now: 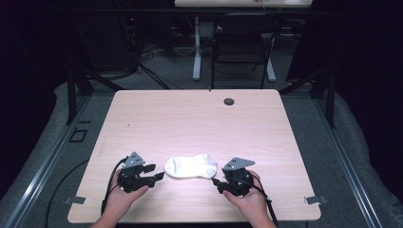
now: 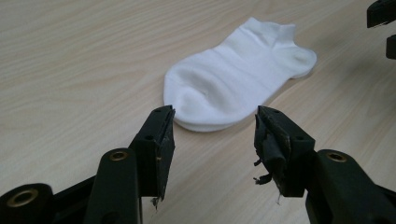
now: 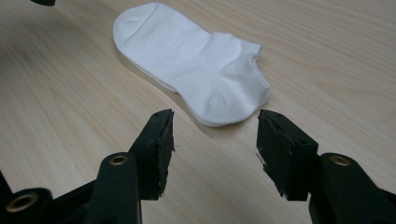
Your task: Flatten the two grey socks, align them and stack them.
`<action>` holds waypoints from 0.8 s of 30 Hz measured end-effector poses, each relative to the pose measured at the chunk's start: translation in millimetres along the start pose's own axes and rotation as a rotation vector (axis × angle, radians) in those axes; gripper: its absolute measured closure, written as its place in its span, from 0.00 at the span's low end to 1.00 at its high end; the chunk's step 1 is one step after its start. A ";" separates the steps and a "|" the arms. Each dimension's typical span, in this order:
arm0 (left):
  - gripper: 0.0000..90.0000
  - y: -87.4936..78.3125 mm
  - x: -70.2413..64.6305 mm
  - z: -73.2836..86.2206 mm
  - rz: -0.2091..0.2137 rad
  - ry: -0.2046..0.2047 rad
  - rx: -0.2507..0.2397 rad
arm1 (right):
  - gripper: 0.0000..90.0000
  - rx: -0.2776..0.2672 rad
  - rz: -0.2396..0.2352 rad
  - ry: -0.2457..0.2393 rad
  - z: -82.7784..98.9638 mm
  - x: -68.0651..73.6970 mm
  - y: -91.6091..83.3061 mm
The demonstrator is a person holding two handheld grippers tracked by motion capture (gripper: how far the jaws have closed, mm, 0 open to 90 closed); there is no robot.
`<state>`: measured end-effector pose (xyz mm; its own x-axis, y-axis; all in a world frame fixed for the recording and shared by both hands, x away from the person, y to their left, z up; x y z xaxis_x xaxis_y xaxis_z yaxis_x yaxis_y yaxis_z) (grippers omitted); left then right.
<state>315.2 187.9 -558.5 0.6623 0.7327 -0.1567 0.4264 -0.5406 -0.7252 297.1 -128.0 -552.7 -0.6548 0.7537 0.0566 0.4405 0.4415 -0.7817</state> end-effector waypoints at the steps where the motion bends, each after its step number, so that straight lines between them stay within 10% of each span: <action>1: 0.53 -0.9 0.0 3.5 0.005 -0.008 -0.003 | 0.51 -0.010 -0.004 0.005 2.7 1.1 -0.1; 24: 0.53 10.6 16.5 30.8 -0.061 0.030 0.053 | 0.54 0.016 0.046 -0.017 36.6 -8.8 18.4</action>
<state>311.7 207.0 -589.4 0.6547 0.7503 -0.0919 0.4337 -0.4724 -0.7673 288.5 -144.3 -590.3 -0.6441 0.7649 0.0102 0.4609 0.3987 -0.7929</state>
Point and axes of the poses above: each handheld gripper's, and its own axes: y roughly forward along the jaws, z roughly out of its underside, x roughly to its left, the point moved 3 cm from there along y, roughly forward along the jaws, and after that the axes turned 8 degrees about x, right-handed, at the moved point
